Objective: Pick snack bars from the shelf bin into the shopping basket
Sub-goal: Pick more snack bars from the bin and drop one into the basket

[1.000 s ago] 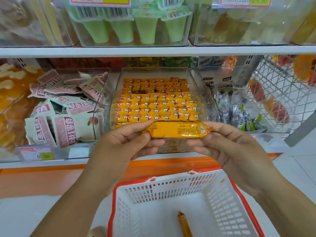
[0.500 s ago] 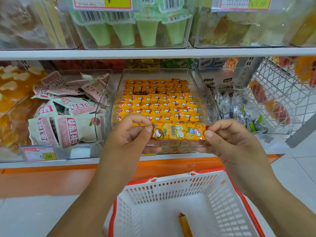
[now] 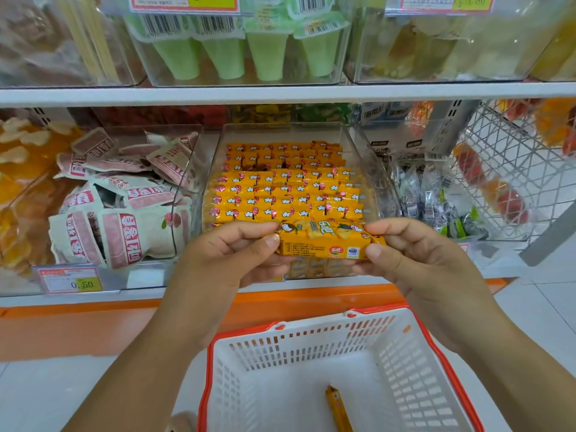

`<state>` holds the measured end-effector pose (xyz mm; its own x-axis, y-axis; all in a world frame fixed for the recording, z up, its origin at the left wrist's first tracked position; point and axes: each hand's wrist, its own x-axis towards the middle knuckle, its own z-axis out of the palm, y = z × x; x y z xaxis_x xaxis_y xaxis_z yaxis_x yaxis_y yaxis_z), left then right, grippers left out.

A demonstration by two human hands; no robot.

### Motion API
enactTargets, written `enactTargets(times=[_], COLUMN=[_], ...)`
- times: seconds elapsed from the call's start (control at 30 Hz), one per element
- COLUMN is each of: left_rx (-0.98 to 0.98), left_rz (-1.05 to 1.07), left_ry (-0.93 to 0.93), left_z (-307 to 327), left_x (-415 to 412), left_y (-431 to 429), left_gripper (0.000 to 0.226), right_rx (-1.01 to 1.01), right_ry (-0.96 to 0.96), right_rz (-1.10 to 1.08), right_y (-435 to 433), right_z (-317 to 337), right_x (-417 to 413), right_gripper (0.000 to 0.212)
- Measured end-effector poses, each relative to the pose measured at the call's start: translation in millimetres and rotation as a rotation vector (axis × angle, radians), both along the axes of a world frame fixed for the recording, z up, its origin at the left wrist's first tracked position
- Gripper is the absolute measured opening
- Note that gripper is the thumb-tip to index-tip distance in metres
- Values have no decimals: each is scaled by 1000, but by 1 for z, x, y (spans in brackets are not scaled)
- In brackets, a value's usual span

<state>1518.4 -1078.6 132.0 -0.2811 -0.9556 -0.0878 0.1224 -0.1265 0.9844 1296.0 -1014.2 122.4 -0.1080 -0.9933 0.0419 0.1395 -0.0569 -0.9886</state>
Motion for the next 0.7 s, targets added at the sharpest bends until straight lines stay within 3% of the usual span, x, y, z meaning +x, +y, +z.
enactTargets(times=[0.2,0.37,0.47,0.57,0.7], left_rx=[25,34,34,20,-4], left_rz=[-15,-21,-67,-92,-24], left_ry=[-17,-22,-10,-7,-13], left_z=[-1,-4,-3,-2,-4], left_x=[0,-2,1,4,6], left_y=[-1,-2,-2,-2,-5], left_gripper=[21,18,29,35,21], right_rx=[14,18,44,64,53], right_ry=[1,-9,-90,-169,-157], right_rz=[-59,-80,-76,-29,-15], right_y=[-1,-3,-5,-3,-2], right_z=[4,3,3,5,8], right_x=[3,3,2,0,1], right_gripper=[23,26,29,47,56])
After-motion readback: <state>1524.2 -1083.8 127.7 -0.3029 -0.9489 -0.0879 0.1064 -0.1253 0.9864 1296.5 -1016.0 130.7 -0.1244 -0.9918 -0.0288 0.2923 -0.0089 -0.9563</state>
